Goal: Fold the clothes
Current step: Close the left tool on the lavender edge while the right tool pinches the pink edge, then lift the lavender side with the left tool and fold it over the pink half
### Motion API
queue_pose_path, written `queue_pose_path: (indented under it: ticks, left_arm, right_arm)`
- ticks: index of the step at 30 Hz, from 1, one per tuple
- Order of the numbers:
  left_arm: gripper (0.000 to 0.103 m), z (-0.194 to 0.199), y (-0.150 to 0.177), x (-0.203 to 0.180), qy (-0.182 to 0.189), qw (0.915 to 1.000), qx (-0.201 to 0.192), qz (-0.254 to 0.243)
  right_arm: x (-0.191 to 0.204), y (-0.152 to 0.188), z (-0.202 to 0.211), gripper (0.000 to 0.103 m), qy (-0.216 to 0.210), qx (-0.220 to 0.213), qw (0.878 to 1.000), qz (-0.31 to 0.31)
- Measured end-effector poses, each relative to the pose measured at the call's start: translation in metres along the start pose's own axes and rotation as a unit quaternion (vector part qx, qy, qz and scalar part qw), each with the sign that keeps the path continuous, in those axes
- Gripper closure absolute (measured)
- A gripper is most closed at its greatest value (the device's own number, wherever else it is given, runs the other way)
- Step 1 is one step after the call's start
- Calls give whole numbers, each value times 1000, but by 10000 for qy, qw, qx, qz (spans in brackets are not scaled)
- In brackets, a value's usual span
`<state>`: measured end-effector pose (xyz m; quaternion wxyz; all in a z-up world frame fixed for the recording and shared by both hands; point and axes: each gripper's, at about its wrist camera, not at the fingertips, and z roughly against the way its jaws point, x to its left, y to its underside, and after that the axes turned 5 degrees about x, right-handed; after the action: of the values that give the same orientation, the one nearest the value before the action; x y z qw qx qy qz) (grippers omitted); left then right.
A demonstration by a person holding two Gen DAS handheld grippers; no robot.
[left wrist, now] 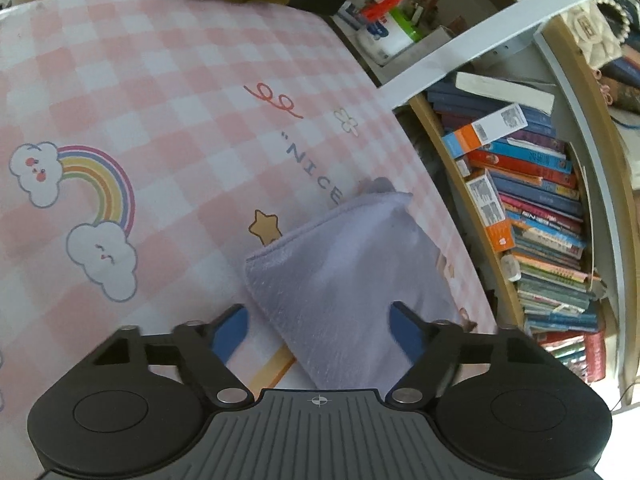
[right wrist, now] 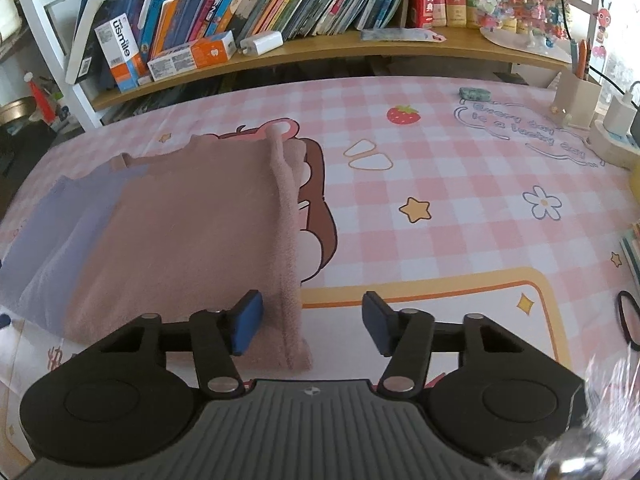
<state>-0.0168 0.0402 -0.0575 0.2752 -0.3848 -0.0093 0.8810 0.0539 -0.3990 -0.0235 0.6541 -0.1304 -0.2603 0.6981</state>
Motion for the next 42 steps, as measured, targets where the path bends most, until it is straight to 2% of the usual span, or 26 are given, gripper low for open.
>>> queue_pose_path:
  ticks: [2,6,12,14,15,16,18,19,21,23,25,30,38,42]
  left_arm:
    - [45,-4,-3,1,27,9999,17,101]
    - [46,-8,-6,2,121,9996,-22,247]
    - [47,-10,-9,11,324,9966,-60,754]
    - [65,-14,-12,13,284,9961,-27,833]
    - [78,-16,-13,15,249,9961,-10,852]
    - [86,-18,-14,17,247,9959,-7,866]
    - [91,-19,-15,18,242,9965,-18,796]
    - [94,-16,-15,12,205,9981,-62,577]
    - [95,-6,-12,-7,160,9995,-256,-127]
    - [95,6,-8,-30,186,9939,-500,-968]
    - [95,12,-9,-36,215,9906,-592,-1212]
    - [95,12,-19,-5,58,9970,-505,-590]
    - [94,11,-27,22,208,9988,-391,-201]
    - [88,4,-32,28,258,9993,-280,-49]
  right_arm:
    - [3,0,-1,55,-13,8,10000,6]
    - [7,0,-5,56,-23,57,10000,-9]
    - [12,0,-10,61,-66,125,9999,-72]
    - [13,1,-11,63,-102,140,9998,-117]
    - [14,1,-11,63,-109,137,9998,-135]
    - [15,1,-11,63,-118,139,9997,-143]
    - [17,2,-12,63,-136,148,9997,-148]
    - [19,3,-12,63,-146,153,9997,-150]
    - [22,4,-12,63,-165,162,9996,-155]
    - [27,5,-13,63,-192,183,9996,-135]
    - [33,7,-14,63,-213,199,9995,-92]
    - [47,13,-15,63,-346,225,9991,44]
    - [62,18,-16,63,-315,225,9990,207]
    - [65,18,-16,63,-230,223,9993,207]
